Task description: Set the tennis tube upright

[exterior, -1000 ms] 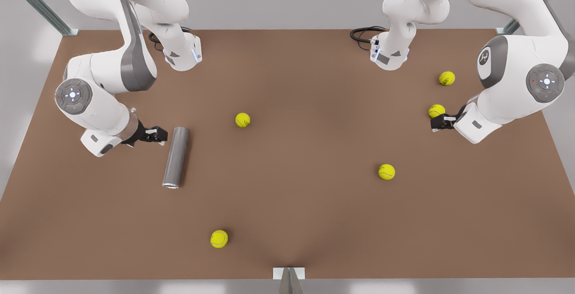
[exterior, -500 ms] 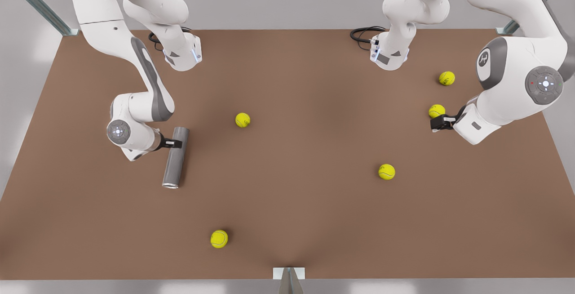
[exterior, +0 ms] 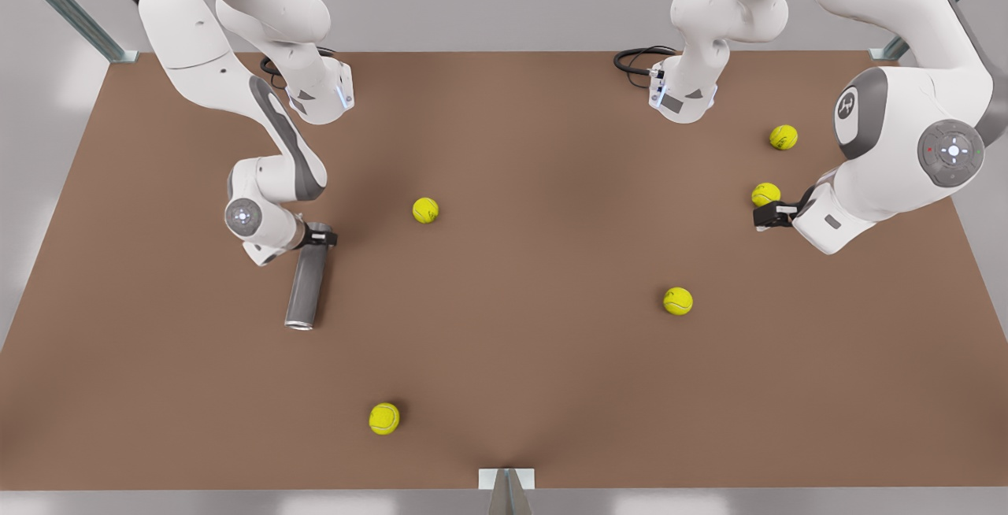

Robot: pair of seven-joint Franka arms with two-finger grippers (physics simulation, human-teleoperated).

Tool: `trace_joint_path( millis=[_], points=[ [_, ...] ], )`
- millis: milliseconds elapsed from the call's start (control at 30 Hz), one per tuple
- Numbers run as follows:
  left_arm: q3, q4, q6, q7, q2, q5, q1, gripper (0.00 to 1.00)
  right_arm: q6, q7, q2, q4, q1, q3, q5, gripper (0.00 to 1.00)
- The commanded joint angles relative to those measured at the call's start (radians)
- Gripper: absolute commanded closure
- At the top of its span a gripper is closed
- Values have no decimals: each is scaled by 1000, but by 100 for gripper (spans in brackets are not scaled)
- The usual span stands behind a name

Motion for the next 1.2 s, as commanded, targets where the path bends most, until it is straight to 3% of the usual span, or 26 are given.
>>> trace_joint_path(
  millis=[0,333,700,1167],
  points=[
    [0,0,-1,0,0,0,0,0,0,-1,0,0,-2,1,-9,0],
    [2,2,1,-2,9,17,-17,0,-6,-4,31,-8,-5,-1,-34,0],
    [2,0,2,-2,28,18,-17,0,-20,12,117,167,-4,-1,-32,0],
    [2,0,-5,-3,28,18,-26,0,78,1,133,96,-30,-2,-38,0]
  ],
)
